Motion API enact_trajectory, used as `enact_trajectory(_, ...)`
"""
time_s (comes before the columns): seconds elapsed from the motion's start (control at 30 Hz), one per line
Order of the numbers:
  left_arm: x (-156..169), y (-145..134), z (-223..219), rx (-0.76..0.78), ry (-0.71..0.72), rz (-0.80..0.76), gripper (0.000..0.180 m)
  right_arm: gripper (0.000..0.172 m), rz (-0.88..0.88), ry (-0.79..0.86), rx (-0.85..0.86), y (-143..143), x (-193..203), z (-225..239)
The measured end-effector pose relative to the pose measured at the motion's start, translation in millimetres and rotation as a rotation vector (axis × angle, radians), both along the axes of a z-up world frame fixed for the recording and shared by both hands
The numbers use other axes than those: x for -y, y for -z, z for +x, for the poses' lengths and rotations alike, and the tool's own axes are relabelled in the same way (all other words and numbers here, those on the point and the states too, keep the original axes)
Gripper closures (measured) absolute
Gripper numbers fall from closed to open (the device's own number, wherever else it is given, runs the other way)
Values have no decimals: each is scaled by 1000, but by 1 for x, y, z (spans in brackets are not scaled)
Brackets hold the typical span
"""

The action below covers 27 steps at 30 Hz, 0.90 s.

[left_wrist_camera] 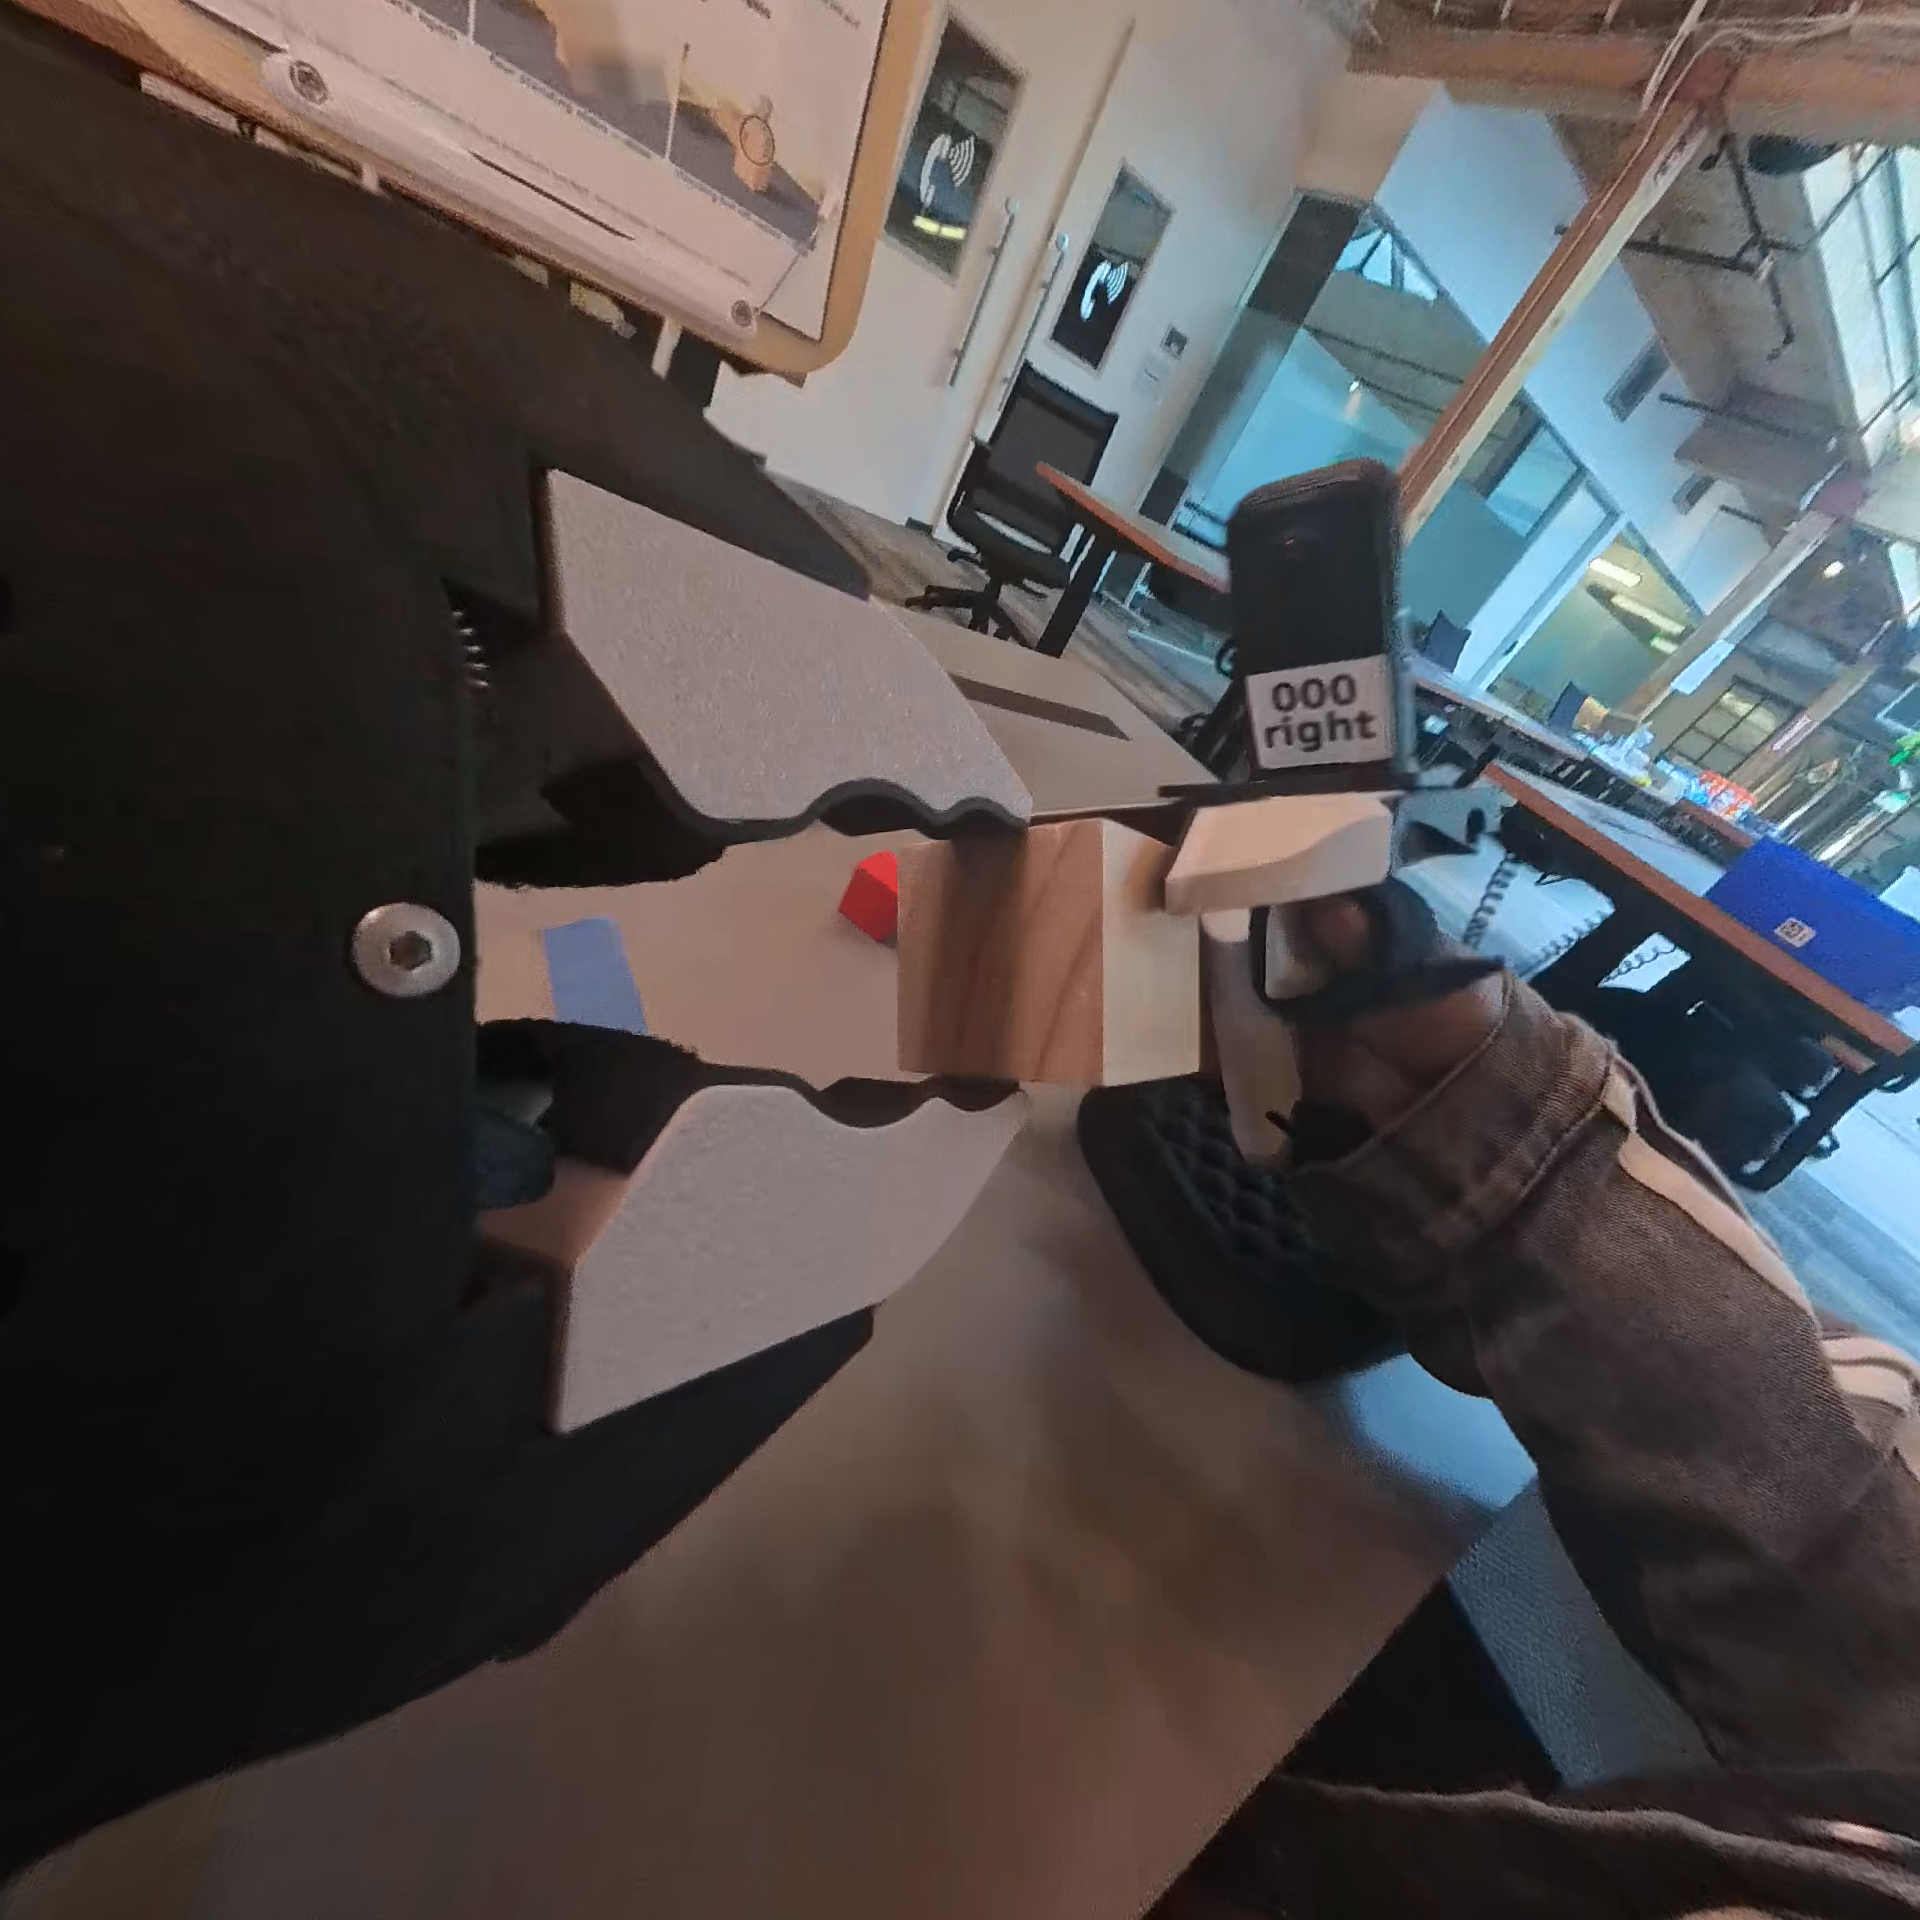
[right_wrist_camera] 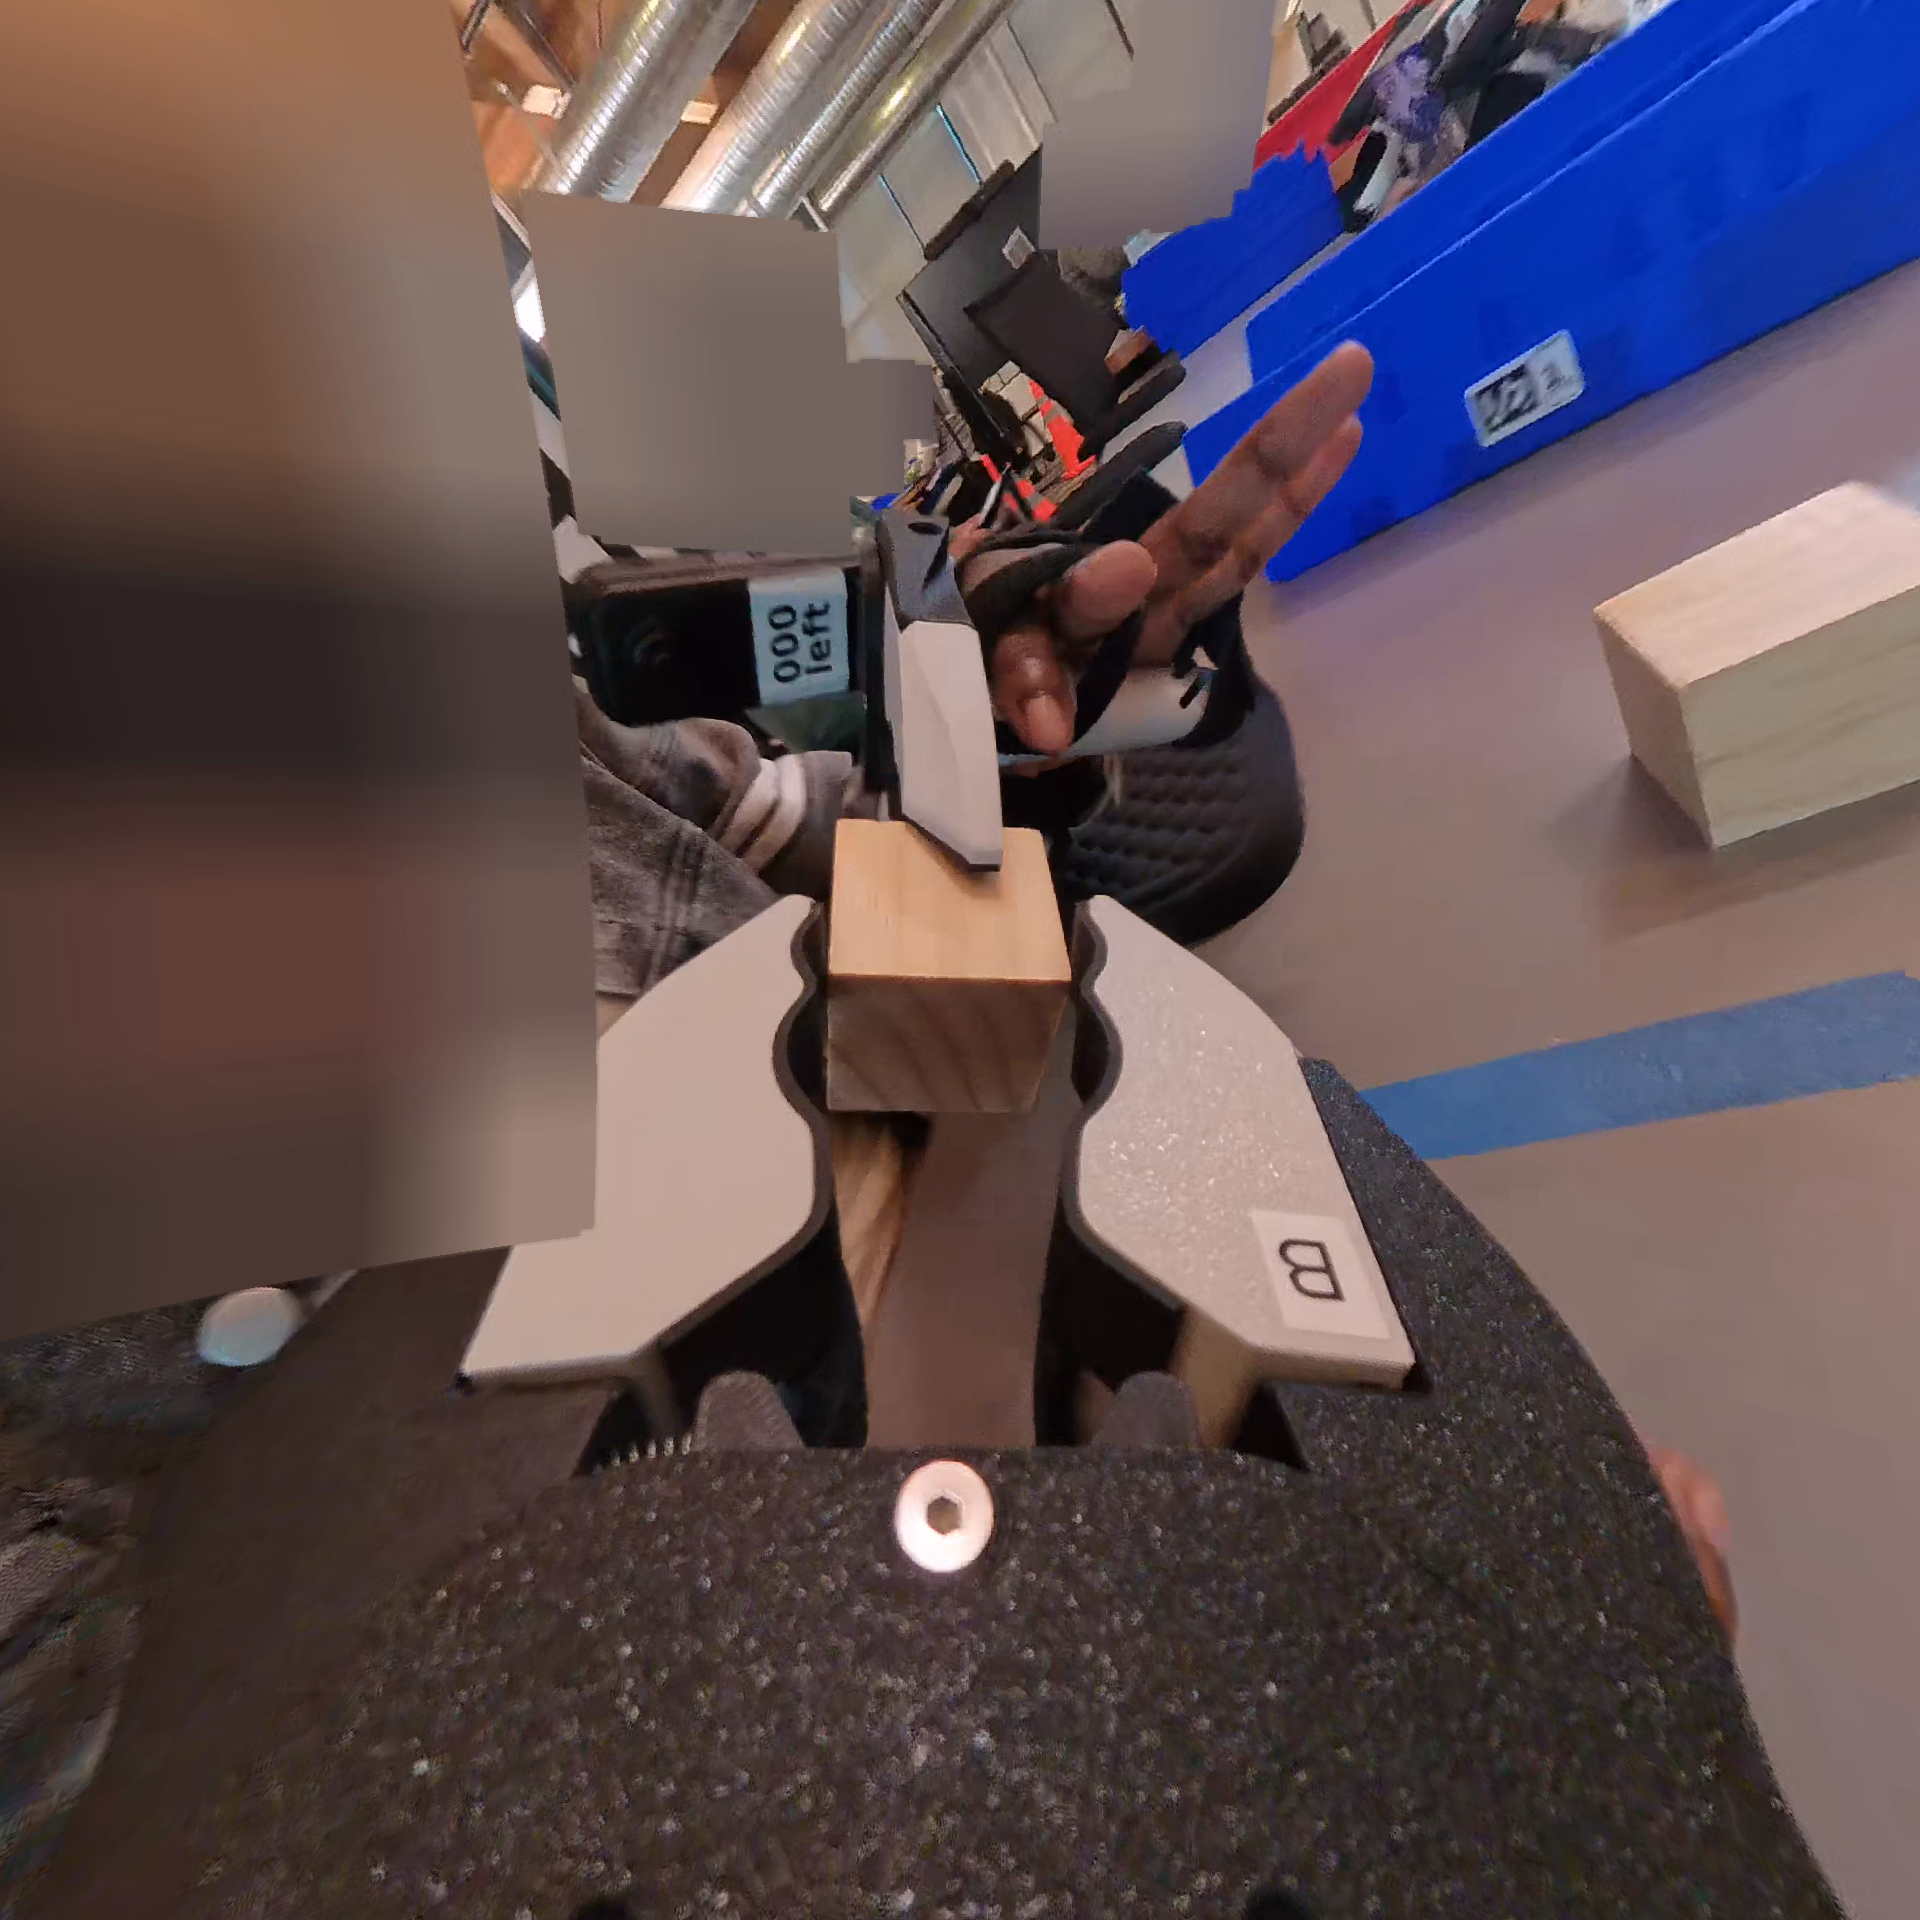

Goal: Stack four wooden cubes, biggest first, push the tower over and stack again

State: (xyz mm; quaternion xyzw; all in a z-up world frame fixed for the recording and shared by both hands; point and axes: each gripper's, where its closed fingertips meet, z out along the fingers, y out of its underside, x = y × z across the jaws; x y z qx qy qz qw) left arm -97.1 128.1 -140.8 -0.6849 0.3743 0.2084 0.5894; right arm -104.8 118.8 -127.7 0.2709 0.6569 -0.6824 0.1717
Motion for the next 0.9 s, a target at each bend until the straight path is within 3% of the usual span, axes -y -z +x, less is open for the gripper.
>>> enact_trajectory(0.03,2,-1,-5,20,-10,-23,136,124,23,26,-64,2,-1,-3)
enact_trajectory(0.17,24,-12,-54,72,-102,-182,137,63,192,206,-476,8,-12,-25)
enact_trajectory(0.23,41,-9,-91,96,-188,-354,136,49,256,297,-660,8,-19,-33)
enact_trajectory(0.3,55,-3,-128,161,-297,-535,136,40,233,346,-702,5,-22,-37)
enact_trajectory(0.4,69,12,-163,224,-384,-789,136,36,241,376,-682,9,-26,-41)
enact_trajectory(0.6,73,42,-186,267,-515,-1136,136,38,261,407,-693,13,-32,-44)
enact_trajectory(0.9,62,50,-191,199,-527,-1262,136,43,225,415,-710,6,-34,-39)
